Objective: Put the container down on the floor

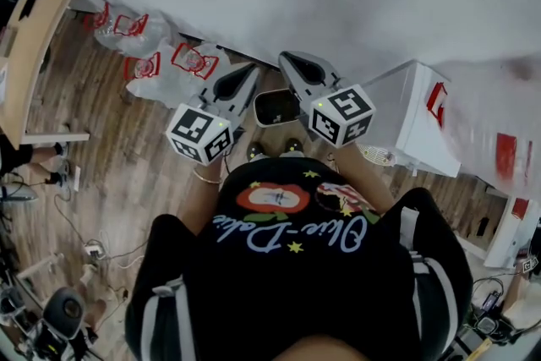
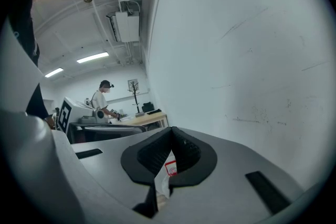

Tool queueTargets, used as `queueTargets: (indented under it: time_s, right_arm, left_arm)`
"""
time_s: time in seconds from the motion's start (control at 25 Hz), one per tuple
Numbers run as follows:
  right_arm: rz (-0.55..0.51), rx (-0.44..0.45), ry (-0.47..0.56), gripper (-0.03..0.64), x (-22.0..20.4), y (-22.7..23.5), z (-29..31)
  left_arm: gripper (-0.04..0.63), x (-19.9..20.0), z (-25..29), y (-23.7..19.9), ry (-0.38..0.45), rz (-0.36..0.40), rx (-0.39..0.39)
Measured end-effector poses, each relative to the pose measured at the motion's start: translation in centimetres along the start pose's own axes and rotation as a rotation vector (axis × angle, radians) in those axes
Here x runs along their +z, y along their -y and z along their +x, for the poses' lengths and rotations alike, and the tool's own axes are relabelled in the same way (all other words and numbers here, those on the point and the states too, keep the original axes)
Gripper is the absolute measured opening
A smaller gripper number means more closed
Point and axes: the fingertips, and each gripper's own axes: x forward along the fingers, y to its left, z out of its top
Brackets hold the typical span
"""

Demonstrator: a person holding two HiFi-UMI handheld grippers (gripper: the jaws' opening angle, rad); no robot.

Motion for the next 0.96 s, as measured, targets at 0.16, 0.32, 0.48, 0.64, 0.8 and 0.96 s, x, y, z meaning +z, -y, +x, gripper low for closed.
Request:
queueTargets:
  time_s: [0.16, 0.32, 0.48, 0.64, 0.8, 0.96]
  right_arm:
    - [0.002, 0.005, 0.004, -0.002, 0.1, -0.1, 0.1]
    - [-0.005, 0.016, 0.009, -0.002, 0.5, -0.4, 0.2]
    - [-0.013, 0.023, 0.011, -0.002, 0.5, -0.6, 0.1]
    - [-0.019, 0.027, 0.010, -0.002, 0.4, -0.4, 0.1]
    - [-0.023, 0.031, 0.010, -0.002, 0.5, -0.5, 0.2]
    - [-0.022, 0.031, 0.009, -0.002, 0.5, -0.6, 0.2]
  left_arm:
    - [0.011, 1.0, -0.4, -0.5, 0.048, 0.021, 0.028]
    - [0.011, 2.5, -1.0, -0.6, 0.117, 0.134, 0.066]
    - [0.011, 3.0, -1.3, -0.6, 0.138, 0.123, 0.073]
    - [0.011, 2.9, -1.2, -0.5, 0.129, 0.133, 0.073]
    - [0.011, 2.9, -1.2, -0.5, 0.129, 0.123, 0.072]
    - [0.011, 2.9, -1.3, -0.6, 0.127, 0.121, 0.072]
